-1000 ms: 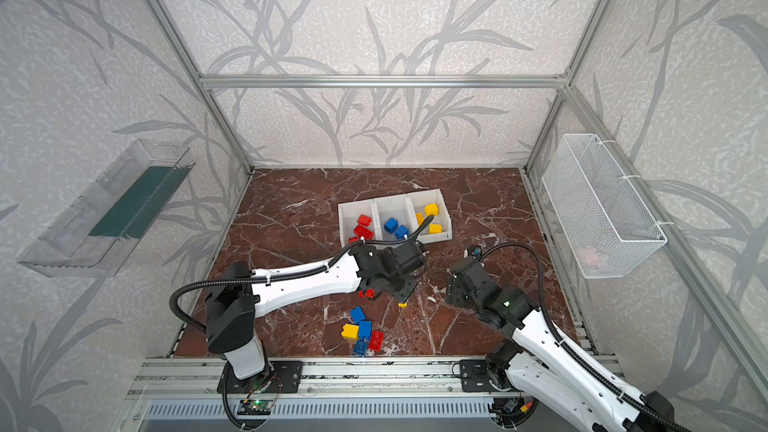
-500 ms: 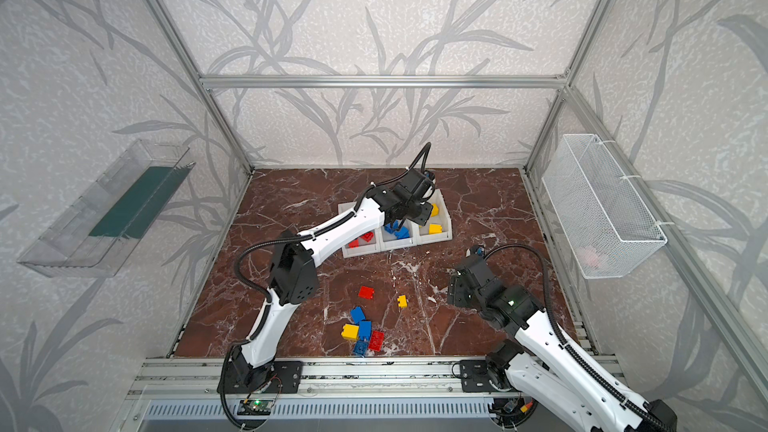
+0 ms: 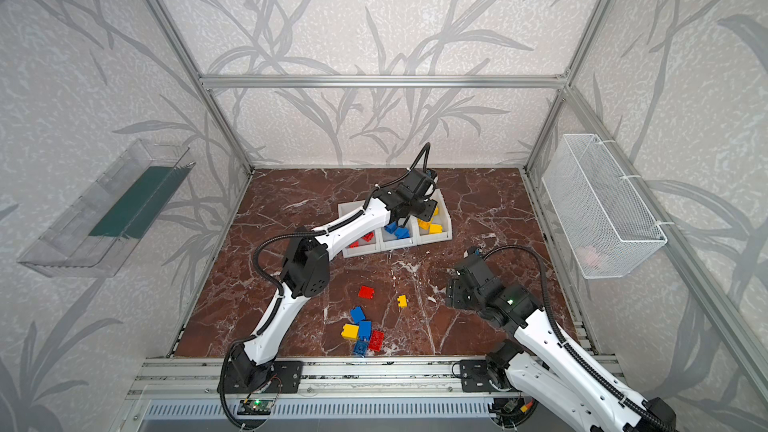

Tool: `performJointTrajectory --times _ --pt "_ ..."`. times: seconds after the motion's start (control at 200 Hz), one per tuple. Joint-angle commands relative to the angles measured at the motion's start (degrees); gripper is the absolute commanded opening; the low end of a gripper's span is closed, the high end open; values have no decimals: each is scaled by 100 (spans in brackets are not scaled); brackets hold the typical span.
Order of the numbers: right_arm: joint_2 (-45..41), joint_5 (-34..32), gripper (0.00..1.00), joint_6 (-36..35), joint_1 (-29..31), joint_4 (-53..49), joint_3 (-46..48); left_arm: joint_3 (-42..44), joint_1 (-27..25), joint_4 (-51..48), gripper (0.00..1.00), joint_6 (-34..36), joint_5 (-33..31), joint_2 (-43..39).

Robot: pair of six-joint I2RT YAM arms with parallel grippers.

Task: Sort the legos into containers by color
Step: 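Carry the yellow brick to the farthest compartment and open the left gripper, then withdraw the left gripper from the bin while the right gripper reaches toward the pile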

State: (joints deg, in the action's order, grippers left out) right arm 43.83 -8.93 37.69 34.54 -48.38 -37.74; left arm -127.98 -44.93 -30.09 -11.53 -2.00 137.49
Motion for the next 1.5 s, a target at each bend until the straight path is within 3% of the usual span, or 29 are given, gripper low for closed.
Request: performJointTrajectory --times 0.0,0.415,0.755,1.06,1.27,1.495 --pt "-4 21 77 -7 -14 -167 -120 -127 12 112 61 35 77 -102" --pt "2 80 77 19 -14 -253 -136 1367 84 694 62 -38 -79 -1439" --pt "283 486 76 -83 130 -256 -127 4544 500 1766 63 -478 -358 -3765" --pt "1291 130 76 320 1699 216 -442 6883 998 1799 64 -1048 -931 -5788" --pt "2669 -5 76 620 3003 611 -1078 8199 1295 1480 65 -1551 -1373 -7169" --pt "4432 56 76 491 3882 858 -2393 9096 1674 785 67 -1870 -1606 -8597"
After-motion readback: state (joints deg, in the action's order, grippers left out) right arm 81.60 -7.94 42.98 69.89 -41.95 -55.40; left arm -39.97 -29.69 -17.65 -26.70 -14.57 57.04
